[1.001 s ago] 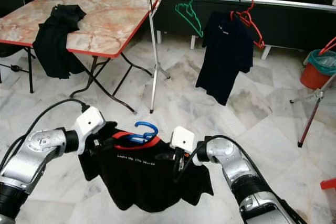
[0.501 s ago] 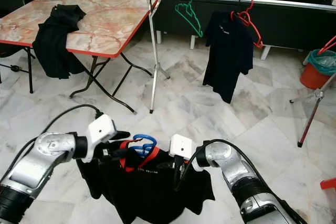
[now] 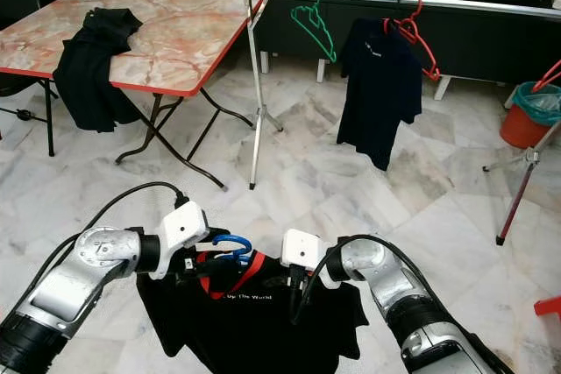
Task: Hang hanger
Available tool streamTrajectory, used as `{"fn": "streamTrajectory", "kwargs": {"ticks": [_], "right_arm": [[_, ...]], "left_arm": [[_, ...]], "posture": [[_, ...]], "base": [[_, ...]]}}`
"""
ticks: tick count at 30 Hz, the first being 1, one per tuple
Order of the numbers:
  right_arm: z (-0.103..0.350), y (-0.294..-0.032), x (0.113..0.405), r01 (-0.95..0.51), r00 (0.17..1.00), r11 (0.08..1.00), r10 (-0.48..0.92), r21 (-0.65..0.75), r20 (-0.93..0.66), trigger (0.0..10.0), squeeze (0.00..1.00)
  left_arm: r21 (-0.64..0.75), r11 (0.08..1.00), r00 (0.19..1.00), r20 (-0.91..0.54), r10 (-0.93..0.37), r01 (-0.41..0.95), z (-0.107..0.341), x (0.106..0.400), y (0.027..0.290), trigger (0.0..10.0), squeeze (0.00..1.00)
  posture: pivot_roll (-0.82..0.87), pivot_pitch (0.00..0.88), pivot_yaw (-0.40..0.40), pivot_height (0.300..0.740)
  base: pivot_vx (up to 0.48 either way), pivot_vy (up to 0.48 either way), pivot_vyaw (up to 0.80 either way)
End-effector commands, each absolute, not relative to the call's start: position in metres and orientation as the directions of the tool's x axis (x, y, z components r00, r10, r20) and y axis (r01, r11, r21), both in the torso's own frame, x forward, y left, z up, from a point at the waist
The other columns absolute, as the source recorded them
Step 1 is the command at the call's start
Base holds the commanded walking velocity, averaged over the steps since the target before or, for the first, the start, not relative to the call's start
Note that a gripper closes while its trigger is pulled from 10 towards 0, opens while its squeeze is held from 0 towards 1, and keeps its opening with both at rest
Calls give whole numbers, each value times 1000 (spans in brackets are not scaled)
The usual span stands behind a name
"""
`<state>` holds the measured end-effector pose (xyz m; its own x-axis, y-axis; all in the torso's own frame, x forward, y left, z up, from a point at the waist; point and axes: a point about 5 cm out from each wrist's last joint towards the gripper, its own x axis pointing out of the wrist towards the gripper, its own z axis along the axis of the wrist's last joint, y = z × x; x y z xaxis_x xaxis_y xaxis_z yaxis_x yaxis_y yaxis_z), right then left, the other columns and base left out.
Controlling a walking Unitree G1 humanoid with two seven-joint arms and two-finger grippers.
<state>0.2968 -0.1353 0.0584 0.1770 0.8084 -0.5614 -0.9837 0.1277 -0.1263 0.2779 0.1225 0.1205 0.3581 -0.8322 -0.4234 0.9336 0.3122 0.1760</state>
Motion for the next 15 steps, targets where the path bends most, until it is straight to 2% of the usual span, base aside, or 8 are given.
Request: {"fn": "streamTrajectory", "kwargs": {"ticks": [1, 12, 13, 14, 15], "right_arm": [[71, -126, 303, -978, 182, 100, 829, -181, -529, 10000, 0], [77, -124, 307, -975, 193, 104, 835, -198, -515, 10000, 0], [77, -123, 307, -975, 192, 102, 837, -199, -513, 10000, 0], [77, -123, 307, -975, 192, 102, 837, -199, -512, 10000, 0], [77, -122, 307, -975, 192, 101, 838, -200, -511, 10000, 0]], "left_arm": [[188, 286, 340, -425, -839, 940, 124, 278, 117, 10000, 0], [194, 285, 343, -447, -826, 939, 118, 277, 115, 10000, 0], [195, 286, 344, -448, -825, 938, 117, 277, 114, 9686, 0], [196, 287, 346, -448, -825, 938, 117, 277, 114, 8314, 0], [196, 289, 348, -446, -825, 937, 116, 277, 113, 7843, 0]], "posture": [[72, 56, 8, 740], [72, 57, 8, 740], [72, 57, 8, 740], [72, 57, 8, 740], [72, 57, 8, 740]], "base": [[0, 0, 0], [0, 0, 0], [0, 0, 0], [0, 0, 0], [0, 0, 0]]}}
